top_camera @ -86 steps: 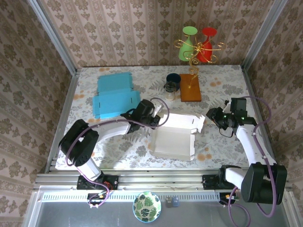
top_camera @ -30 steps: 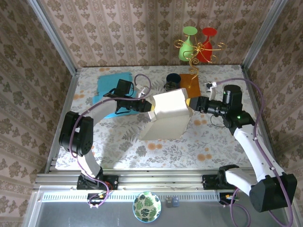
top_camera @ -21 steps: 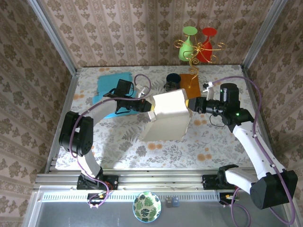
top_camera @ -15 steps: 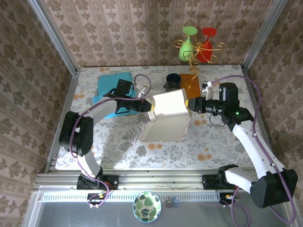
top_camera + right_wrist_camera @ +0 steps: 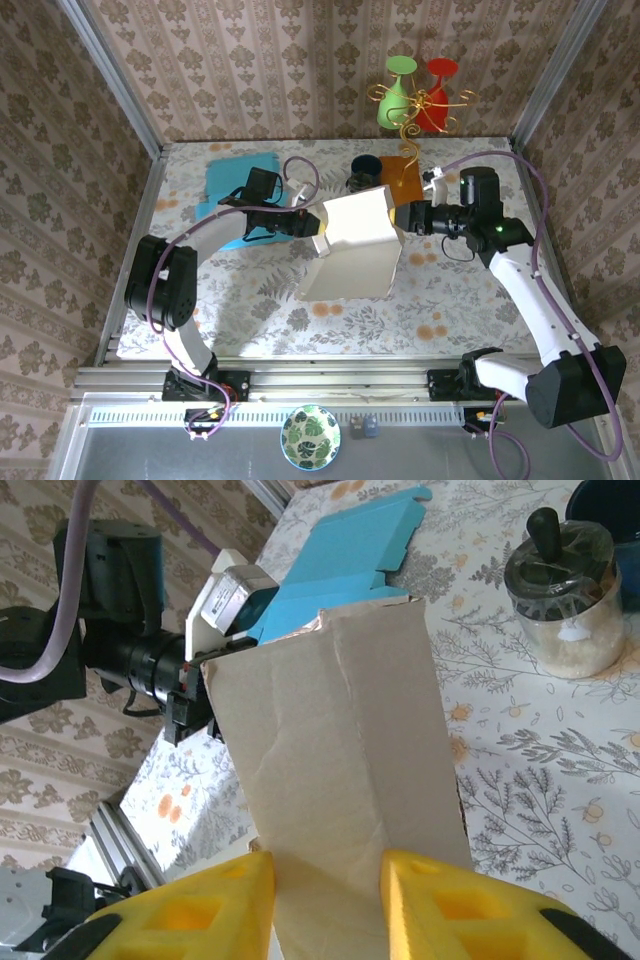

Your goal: Fold the paper box

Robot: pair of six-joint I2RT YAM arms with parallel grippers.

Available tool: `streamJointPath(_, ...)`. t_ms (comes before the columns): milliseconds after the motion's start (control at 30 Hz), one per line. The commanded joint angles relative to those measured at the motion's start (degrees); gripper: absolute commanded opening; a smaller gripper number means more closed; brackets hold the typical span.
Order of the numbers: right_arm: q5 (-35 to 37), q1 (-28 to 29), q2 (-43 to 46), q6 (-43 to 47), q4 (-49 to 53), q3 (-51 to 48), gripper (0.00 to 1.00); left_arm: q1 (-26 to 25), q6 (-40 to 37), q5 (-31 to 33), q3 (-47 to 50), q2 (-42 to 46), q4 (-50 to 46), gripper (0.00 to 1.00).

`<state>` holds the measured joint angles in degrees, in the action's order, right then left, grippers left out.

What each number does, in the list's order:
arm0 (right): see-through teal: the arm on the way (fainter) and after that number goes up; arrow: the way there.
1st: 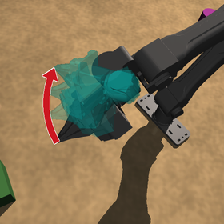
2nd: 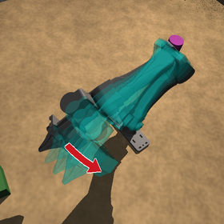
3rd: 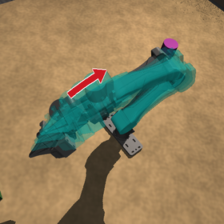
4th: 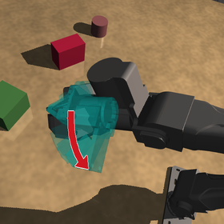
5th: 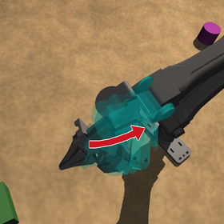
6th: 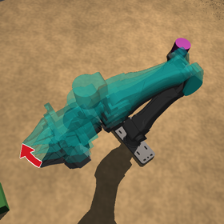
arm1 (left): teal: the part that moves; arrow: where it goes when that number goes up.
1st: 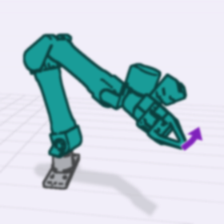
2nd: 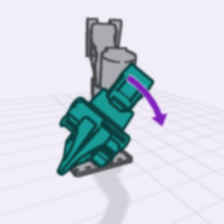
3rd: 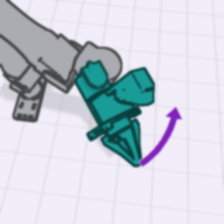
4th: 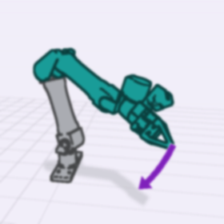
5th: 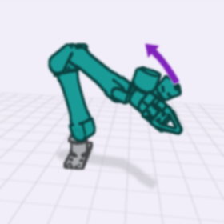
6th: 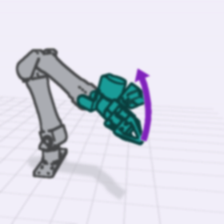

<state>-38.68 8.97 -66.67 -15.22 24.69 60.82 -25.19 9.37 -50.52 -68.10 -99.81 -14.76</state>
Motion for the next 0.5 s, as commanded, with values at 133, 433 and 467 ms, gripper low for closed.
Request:
streamJointPath(133, 3.7, 0.7, -3.1, 5.3, 3.5, 3.3, 0.40, -0.6, -1.8, -2.7, -1.1, 1.8, -0.2, 0.00)
streamJointPath(433, 6.6, 0.5, -5.8, 8.9, 4.4, 4.2, 0.38, -0.6, -1.0, -3.7, 0.3, 2.8, 1.5, 0.00)
streamJointPath(467, 7.0, 0.2, -6.0, 9.2, 4.6, 4.2, 0.40, -0.6, -0.7, -4.0, 0.5, 2.8, 2.0, 0.00)
